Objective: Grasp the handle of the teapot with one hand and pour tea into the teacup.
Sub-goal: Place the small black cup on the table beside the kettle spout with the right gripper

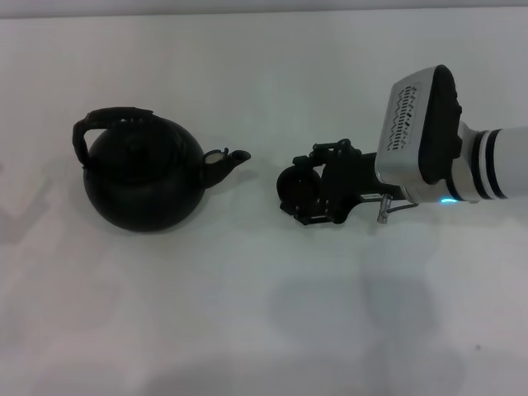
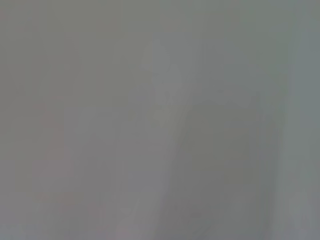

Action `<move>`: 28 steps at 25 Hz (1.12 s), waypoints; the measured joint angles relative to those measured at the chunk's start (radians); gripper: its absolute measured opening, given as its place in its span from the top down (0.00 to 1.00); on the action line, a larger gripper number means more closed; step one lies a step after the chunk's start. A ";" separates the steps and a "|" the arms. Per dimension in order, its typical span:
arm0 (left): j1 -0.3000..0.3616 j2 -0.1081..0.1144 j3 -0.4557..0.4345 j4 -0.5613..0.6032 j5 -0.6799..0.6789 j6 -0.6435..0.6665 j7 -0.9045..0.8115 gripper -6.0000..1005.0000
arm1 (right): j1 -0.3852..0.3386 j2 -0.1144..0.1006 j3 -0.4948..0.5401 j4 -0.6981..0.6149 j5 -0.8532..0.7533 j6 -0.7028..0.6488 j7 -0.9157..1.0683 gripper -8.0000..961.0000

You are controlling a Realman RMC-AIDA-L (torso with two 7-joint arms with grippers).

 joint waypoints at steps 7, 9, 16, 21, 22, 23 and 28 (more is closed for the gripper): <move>0.001 0.000 0.000 0.000 0.000 0.000 0.001 0.13 | -0.001 -0.001 0.005 0.000 0.002 0.017 0.001 0.14; 0.001 0.000 0.000 0.000 0.000 0.000 0.001 0.13 | -0.001 -0.001 0.003 0.000 0.002 0.017 0.002 0.13; 0.002 0.000 0.000 0.000 0.001 0.001 0.001 0.13 | -0.001 -0.002 -0.001 -0.007 0.003 0.015 0.002 0.12; 0.003 0.000 0.000 0.000 0.001 0.002 0.001 0.13 | 0.001 -0.001 -0.001 -0.010 0.004 0.009 0.003 0.12; 0.003 0.000 0.000 0.000 0.001 0.002 0.001 0.13 | 0.002 -0.001 0.001 -0.010 0.004 0.009 0.003 0.11; 0.003 0.000 0.000 0.000 0.001 0.002 0.001 0.13 | 0.002 -0.001 0.003 -0.010 0.004 0.009 0.003 0.11; 0.006 0.000 0.000 0.000 0.003 0.002 0.001 0.13 | 0.000 0.000 0.008 -0.011 0.004 0.002 0.003 0.11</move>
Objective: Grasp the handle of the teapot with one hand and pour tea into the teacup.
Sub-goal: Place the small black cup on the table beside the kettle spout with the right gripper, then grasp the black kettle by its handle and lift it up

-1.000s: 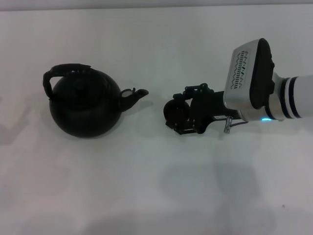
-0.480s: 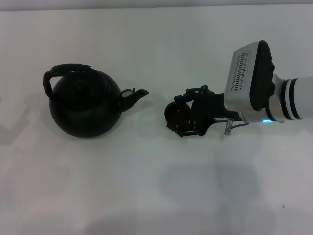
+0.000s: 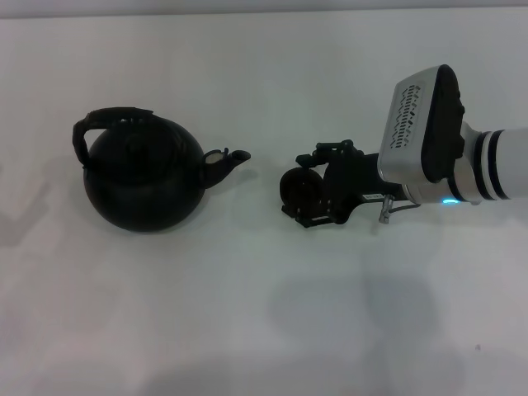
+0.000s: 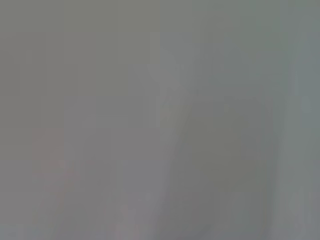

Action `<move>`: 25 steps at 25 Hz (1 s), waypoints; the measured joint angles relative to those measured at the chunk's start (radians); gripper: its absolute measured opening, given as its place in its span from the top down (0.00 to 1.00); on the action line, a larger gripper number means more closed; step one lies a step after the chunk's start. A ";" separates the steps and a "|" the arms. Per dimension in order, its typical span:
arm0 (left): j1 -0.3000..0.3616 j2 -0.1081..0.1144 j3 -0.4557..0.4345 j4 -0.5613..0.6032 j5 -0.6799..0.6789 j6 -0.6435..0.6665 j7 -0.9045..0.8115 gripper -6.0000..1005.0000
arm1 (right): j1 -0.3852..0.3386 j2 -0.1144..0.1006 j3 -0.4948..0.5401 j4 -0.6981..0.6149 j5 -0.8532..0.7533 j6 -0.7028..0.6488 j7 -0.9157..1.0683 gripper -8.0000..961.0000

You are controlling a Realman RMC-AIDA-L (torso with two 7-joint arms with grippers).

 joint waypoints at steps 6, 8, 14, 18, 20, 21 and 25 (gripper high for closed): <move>0.002 0.000 0.000 0.000 0.000 0.000 0.000 0.13 | 0.000 0.000 0.000 0.000 0.008 -0.001 -0.002 0.10; 0.002 0.000 0.000 0.000 0.000 0.000 0.001 0.13 | -0.001 -0.001 0.000 0.000 0.014 0.000 -0.002 0.10; 0.005 -0.002 0.000 0.000 0.000 0.000 0.001 0.13 | -0.003 -0.008 0.018 0.012 0.049 0.041 -0.002 0.09; 0.006 -0.002 0.000 0.000 0.000 0.000 0.002 0.13 | -0.007 -0.009 0.093 0.018 0.052 0.107 -0.004 0.09; 0.007 -0.002 0.000 0.000 0.001 0.000 0.002 0.13 | -0.013 -0.009 0.117 0.026 0.052 0.122 -0.004 0.09; 0.007 -0.002 0.000 0.000 0.004 0.000 0.003 0.13 | -0.019 -0.009 0.141 0.035 0.052 0.140 -0.005 0.09; 0.004 -0.001 0.000 -0.007 0.039 -0.003 0.003 0.13 | -0.047 -0.011 0.231 0.086 0.052 0.175 -0.022 0.09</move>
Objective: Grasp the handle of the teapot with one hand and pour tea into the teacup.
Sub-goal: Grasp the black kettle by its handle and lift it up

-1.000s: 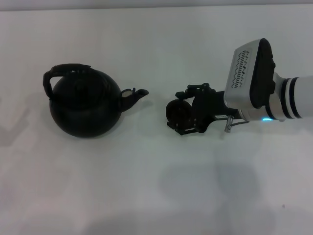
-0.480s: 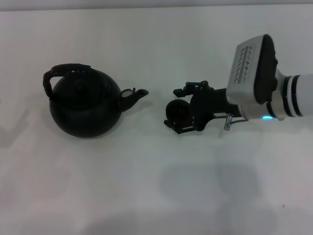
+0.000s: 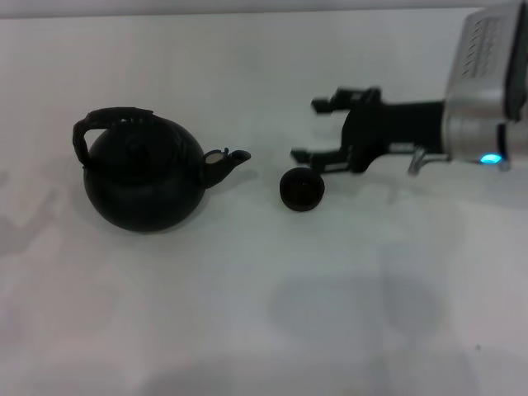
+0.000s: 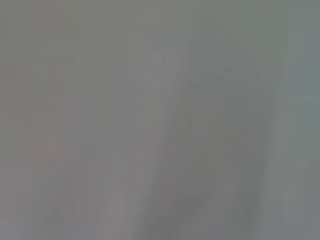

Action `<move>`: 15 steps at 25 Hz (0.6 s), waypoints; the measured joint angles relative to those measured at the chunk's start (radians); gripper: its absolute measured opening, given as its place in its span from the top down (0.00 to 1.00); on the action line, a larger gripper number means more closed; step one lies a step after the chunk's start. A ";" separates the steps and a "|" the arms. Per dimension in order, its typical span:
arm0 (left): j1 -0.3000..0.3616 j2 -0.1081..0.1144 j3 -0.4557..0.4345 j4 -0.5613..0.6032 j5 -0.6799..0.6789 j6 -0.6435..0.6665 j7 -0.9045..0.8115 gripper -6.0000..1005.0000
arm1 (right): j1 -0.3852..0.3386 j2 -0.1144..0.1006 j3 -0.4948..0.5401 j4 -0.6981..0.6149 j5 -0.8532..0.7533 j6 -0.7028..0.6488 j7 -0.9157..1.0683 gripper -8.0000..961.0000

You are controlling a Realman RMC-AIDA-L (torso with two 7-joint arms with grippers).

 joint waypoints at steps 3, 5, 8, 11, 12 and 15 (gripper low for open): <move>-0.013 0.000 0.006 -0.026 0.046 -0.001 0.000 0.13 | -0.025 0.000 0.062 0.041 0.005 0.018 -0.022 0.09; -0.021 -0.001 0.024 -0.038 0.065 -0.003 0.000 0.13 | -0.030 -0.001 0.093 0.054 0.011 0.025 -0.031 0.09; -0.038 -0.003 0.074 -0.057 0.074 -0.025 -0.005 0.13 | -0.035 -0.003 0.129 0.058 0.015 0.041 -0.038 0.09; -0.059 -0.003 0.104 -0.075 0.076 -0.061 -0.024 0.13 | -0.035 -0.003 0.142 0.054 0.015 0.046 -0.052 0.09; -0.066 -0.003 0.113 -0.079 0.078 -0.073 -0.032 0.13 | -0.036 -0.003 0.142 0.053 0.015 0.046 -0.056 0.09; -0.091 -0.003 0.137 -0.082 0.087 -0.119 -0.068 0.13 | -0.036 -0.003 0.140 0.052 0.015 0.047 -0.060 0.09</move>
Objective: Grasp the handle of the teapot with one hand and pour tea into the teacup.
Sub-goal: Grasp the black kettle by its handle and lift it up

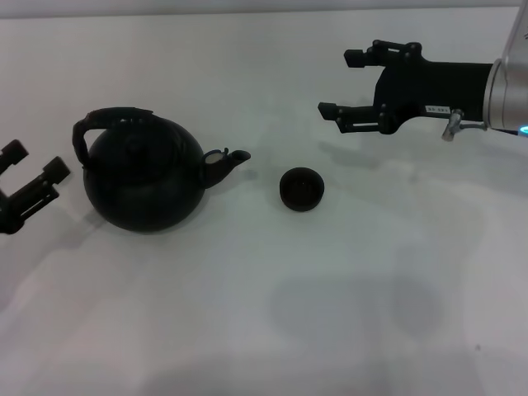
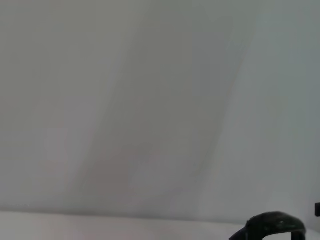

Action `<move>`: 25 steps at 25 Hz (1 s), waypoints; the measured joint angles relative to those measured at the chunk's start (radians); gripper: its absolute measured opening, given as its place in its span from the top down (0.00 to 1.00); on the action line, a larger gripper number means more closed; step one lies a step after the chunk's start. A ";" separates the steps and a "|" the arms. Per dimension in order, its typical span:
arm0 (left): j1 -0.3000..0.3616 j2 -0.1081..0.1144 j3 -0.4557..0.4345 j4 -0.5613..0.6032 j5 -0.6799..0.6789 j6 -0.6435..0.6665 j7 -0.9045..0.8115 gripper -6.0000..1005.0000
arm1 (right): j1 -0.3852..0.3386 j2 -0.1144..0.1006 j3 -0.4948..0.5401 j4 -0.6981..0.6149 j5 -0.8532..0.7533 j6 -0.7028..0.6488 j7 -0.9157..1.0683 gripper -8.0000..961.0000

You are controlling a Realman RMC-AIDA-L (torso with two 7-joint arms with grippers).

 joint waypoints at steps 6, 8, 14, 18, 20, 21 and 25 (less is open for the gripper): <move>-0.045 0.001 0.008 -0.001 0.037 -0.040 -0.057 0.13 | -0.002 0.000 -0.003 0.000 0.016 0.003 -0.015 0.09; -0.063 0.001 0.016 0.001 0.059 -0.063 -0.080 0.13 | -0.002 0.000 -0.005 0.000 0.028 0.004 -0.027 0.09; -0.090 0.002 0.021 0.004 0.080 -0.104 -0.114 0.15 | -0.003 0.001 -0.006 0.000 0.037 0.008 -0.041 0.09; -0.100 0.003 0.021 0.006 0.081 -0.114 -0.125 0.17 | -0.003 0.001 -0.007 0.000 0.037 0.008 -0.041 0.09; -0.104 0.003 0.021 0.006 0.080 -0.121 -0.128 0.18 | -0.003 0.001 -0.006 0.000 0.037 0.008 -0.042 0.09; -0.105 0.003 0.020 0.006 0.079 -0.126 -0.130 0.18 | -0.003 0.001 -0.006 0.000 0.037 0.008 -0.042 0.09; -0.114 0.003 0.012 0.007 0.073 -0.159 -0.153 0.20 | -0.003 0.002 -0.008 0.000 0.037 0.009 -0.043 0.09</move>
